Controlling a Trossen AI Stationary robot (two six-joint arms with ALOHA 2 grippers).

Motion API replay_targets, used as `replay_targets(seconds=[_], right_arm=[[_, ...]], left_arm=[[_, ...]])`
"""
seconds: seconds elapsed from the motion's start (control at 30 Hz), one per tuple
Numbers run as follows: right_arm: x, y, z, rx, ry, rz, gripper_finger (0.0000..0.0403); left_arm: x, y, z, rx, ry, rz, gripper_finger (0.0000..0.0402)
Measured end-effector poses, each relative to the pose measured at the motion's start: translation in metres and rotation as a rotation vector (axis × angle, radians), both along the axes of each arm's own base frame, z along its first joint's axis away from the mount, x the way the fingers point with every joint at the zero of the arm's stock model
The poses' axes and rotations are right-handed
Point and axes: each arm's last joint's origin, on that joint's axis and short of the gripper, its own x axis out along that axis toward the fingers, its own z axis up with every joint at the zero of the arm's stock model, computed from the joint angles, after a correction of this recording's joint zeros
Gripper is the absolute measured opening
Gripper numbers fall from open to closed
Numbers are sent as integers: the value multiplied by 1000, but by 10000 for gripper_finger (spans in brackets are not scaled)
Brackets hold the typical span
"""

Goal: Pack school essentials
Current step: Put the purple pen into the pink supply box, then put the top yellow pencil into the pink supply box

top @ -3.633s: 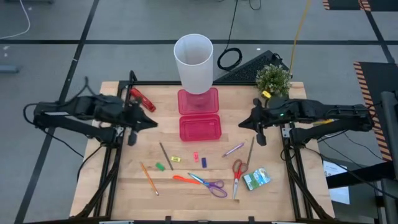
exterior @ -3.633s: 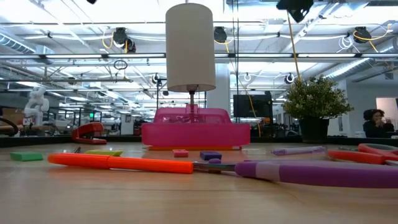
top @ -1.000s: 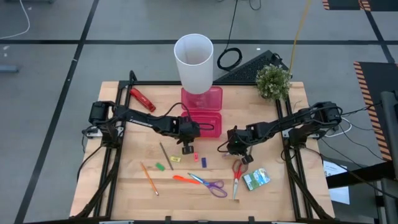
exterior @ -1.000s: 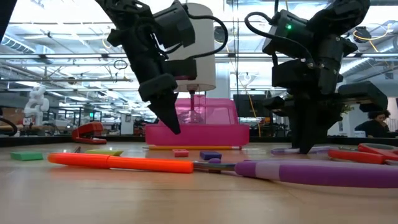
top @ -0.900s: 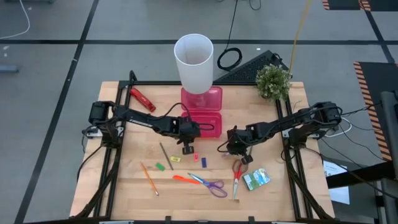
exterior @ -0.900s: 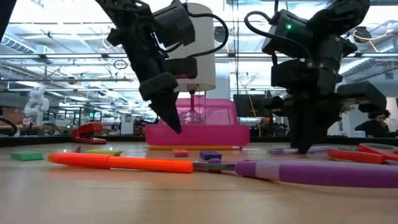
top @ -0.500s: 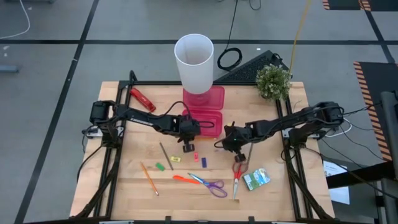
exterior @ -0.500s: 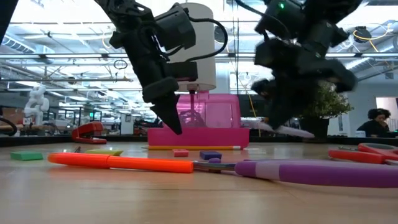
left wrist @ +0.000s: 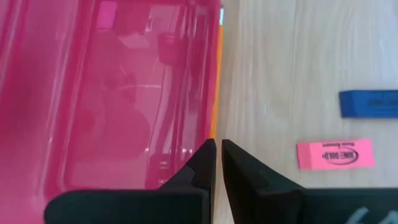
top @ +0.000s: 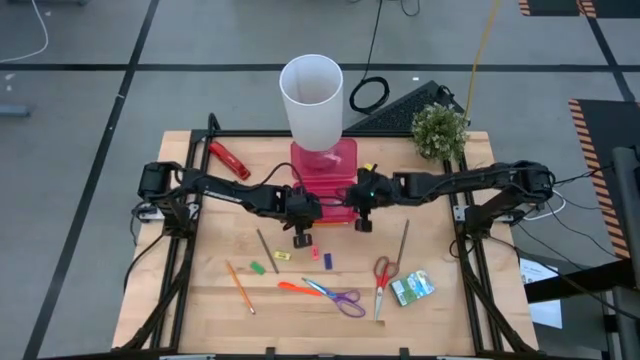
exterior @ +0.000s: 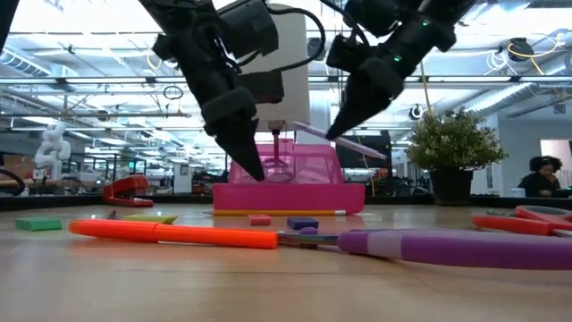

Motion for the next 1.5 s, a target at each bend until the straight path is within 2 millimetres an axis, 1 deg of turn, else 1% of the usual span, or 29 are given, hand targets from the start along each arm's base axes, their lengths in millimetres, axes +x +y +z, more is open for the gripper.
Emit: replay_targets(seconds=[0.1,0.2,0.37,0.43,0.53,0.6,0.67,0.77,0.83,0.9,0.97,1.03,1.13,1.2,1.27,1.33,1.43,1.5], right_arm=[[2,-7,3,13,-46,13,21],[4,-12,5,19,-80,33,21],[8,-19,4,-15,-114,51,21],[15,-24,3,-4,-167,70,21],[19,-31,-5,20,-155,75,21],[23,-35,-9,19,-141,69,21],[27,-40,-14,40,-125,82,21],[37,-46,-24,62,-105,101,21],[40,-49,-33,63,-78,107,21],[45,-53,-39,63,-66,103,24],[45,-55,-44,68,-45,97,28],[49,-60,-48,64,-47,90,29],[46,-63,-55,76,-14,77,31],[49,-66,-57,67,-24,71,31],[46,-66,-60,76,9,69,32],[48,-66,-60,52,-5,75,33],[48,-66,-61,18,12,56,44],[48,-65,-61,2,12,58,58]], left_arm=[[-7,0,10,-12,9,27,31],[-19,-2,20,-5,49,73,31],[-37,-12,36,38,87,159,31],[-44,-18,42,56,94,183,31],[-49,-29,47,76,79,216,31],[-59,-37,48,91,92,240,31],[-62,-43,47,95,47,276,31],[-78,-50,35,93,40,308,31],[-81,-55,30,52,-41,305,31],[-88,-56,23,31,-60,298,31],[-88,-59,16,3,-124,280,32],[-94,-57,8,8,-120,263,40],[-92,-56,1,-11,-177,258,71],[-97,-52,-6,1,-150,265,101],[-96,-52,-8,-6,-174,270,132],[-97,-51,-10,2,-177,260,158],[-99,-50,-14,13,-177,246,184],[-100,-49,-17,19,-187,241,191]])
